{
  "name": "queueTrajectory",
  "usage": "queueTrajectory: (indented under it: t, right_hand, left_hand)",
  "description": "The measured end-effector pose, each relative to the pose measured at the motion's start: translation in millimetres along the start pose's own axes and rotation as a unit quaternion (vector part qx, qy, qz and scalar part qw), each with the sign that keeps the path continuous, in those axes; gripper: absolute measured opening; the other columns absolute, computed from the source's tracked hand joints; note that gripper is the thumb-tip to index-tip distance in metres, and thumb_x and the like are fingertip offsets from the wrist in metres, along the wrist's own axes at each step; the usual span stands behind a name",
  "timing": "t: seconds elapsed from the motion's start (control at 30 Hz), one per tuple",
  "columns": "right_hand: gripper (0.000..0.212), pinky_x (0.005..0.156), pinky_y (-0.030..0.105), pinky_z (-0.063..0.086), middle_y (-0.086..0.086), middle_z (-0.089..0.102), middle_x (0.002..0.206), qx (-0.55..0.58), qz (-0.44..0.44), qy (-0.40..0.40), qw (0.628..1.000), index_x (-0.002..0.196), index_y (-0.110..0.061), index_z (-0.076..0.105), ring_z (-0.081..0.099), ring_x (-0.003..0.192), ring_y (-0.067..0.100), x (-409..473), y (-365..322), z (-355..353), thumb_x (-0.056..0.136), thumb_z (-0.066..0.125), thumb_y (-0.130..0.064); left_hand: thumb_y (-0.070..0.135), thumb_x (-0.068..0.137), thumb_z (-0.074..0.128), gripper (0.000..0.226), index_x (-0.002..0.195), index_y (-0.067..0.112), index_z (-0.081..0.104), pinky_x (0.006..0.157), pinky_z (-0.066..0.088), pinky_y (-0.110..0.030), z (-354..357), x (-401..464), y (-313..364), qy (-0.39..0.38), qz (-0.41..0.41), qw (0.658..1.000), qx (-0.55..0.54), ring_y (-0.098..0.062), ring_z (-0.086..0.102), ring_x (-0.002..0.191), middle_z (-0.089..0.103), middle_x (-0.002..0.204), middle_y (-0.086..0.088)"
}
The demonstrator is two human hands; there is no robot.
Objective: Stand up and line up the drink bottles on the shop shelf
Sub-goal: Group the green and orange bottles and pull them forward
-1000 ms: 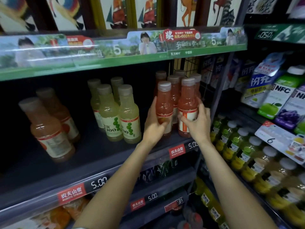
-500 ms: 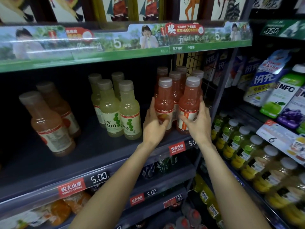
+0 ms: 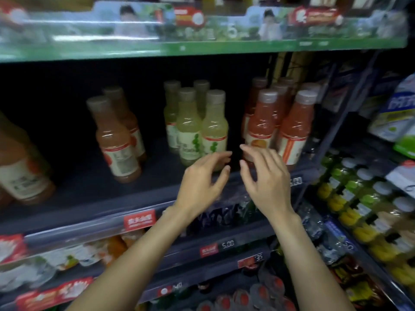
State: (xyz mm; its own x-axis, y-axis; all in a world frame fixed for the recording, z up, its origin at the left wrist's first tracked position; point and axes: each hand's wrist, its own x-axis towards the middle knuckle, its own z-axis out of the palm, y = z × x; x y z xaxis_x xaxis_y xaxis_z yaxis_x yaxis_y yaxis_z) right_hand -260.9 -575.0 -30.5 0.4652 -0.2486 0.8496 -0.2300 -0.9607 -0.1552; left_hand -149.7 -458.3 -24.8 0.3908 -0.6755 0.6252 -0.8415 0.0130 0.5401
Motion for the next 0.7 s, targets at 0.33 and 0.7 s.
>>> queueTrajectory:
  t: [0.33,0.7]
  right_hand:
    - [0.029,0.084,0.029,0.046,0.001,0.062,0.104,0.222,0.01,-0.155,0.963,0.112,-0.02,0.06,0.054,0.098,0.017,11.9,-191.9,109.7,0.085,0.059,-0.031]
    - [0.089,0.104,0.022,0.03,-0.002,0.025,0.151,0.447,0.13,-0.243,0.851,0.148,-0.027,0.018,0.029,0.134,0.007,64.9,-338.6,199.4,0.08,0.074,-0.017]
  left_hand:
    - [0.016,0.091,0.056,0.024,0.112,0.007,0.061,0.087,0.036,-0.025,-213.3,-118.5,-125.2,0.221,0.004,0.931,0.291,-0.028,0.055,0.091,0.064,0.1,-0.014]
    - [0.023,0.08,0.062,0.066,0.14,0.008,0.036,0.108,0.014,-0.009,-296.0,-134.9,-170.4,0.284,-0.137,0.929,0.192,-0.029,0.03,0.134,0.031,0.146,-0.019]
